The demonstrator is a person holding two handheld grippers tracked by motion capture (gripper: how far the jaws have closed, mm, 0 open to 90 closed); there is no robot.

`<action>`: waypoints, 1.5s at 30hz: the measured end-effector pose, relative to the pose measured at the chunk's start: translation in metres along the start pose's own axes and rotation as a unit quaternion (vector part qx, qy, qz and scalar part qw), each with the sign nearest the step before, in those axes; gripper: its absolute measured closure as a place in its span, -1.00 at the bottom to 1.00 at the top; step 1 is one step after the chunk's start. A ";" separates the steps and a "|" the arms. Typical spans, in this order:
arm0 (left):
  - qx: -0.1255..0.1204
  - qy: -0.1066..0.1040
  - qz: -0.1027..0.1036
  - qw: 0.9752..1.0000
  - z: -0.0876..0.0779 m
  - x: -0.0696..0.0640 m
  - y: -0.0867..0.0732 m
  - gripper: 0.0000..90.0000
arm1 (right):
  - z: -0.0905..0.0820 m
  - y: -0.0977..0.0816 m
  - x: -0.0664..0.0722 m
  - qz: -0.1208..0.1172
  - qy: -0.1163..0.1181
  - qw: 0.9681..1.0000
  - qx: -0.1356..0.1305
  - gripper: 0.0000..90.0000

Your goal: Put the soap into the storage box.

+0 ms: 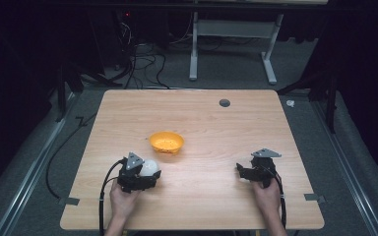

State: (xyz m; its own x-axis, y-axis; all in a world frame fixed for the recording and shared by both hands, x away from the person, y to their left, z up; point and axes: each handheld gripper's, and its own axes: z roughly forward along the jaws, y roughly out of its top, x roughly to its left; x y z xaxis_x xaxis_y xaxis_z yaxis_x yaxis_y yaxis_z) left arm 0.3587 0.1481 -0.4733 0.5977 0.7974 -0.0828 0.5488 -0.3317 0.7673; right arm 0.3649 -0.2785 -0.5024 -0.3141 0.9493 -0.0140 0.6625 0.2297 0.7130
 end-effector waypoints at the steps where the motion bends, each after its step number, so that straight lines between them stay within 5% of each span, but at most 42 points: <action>1: -0.001 -0.002 0.001 1.000 -0.002 0.000 0.002 -0.46 | 0.000 0.000 0.000 0.000 0.000 1.000 0.000 -0.51; 15: 0.002 -0.006 0.029 1.000 -0.002 -0.006 0.021 -0.46 | 0.000 0.000 0.000 -0.001 0.001 1.000 0.000 -0.51; 45: -0.007 -0.031 0.055 0.998 0.002 -0.009 0.062 -0.46 | 0.000 0.000 0.000 -0.002 0.001 1.000 0.000 -0.51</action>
State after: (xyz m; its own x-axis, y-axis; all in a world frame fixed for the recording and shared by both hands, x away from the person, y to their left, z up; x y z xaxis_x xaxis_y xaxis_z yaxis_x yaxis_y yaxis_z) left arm 0.3885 0.1187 -0.4264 0.6892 0.7236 -0.0370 0.4700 -0.4076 0.7829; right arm 0.3647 -0.2787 -0.5024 -0.3183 0.9479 -0.0145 0.6613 0.2330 0.7130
